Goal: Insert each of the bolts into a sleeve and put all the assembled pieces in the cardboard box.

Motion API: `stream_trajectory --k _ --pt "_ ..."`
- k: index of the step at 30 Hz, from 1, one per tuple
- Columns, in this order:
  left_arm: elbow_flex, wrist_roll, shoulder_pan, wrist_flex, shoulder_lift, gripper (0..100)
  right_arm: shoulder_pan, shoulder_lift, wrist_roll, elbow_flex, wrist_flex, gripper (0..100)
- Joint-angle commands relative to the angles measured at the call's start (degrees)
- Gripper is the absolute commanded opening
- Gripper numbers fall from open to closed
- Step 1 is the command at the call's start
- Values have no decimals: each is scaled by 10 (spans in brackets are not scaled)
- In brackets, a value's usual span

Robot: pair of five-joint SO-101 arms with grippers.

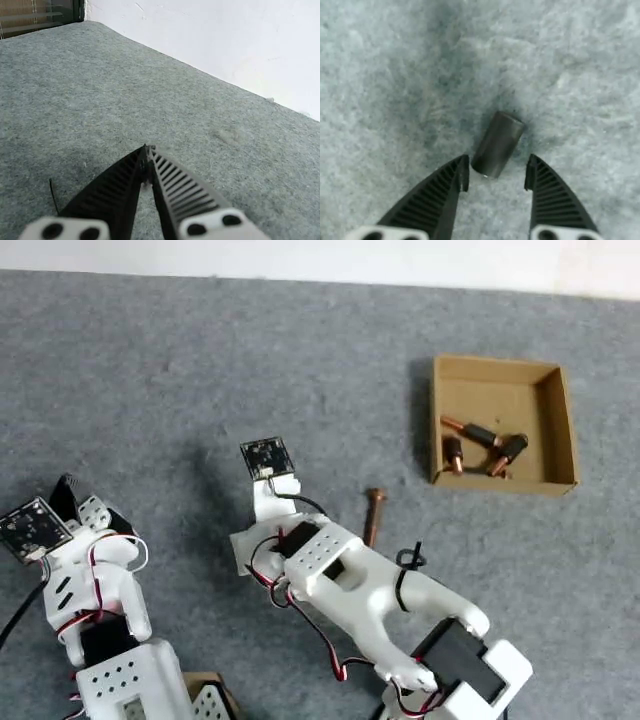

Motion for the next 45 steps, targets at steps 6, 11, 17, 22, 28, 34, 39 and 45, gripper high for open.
stream_trajectory --k 6,11,17,22,28,34,39,45 --pt "14 -10 7 2 -4 11 16 -3 -27 -29 -9 173" --pt "14 -10 12 2 -4 11 26 -3 -49 -30 -9 173" --pt "14 -10 12 2 -4 11 24 -3 -49 -54 -8 173" --pt "14 -10 12 2 -4 11 24 28 -49 -62 -8 173" --pt "14 -10 12 2 -4 11 24 133 -52 -151 49 173" --pt "14 -10 12 2 -4 11 24 157 -54 -215 135 173" --pt "14 -10 12 2 -4 11 24 157 -54 -215 136 173" --pt "14 -10 12 2 -4 11 24 156 -50 -215 136 173"
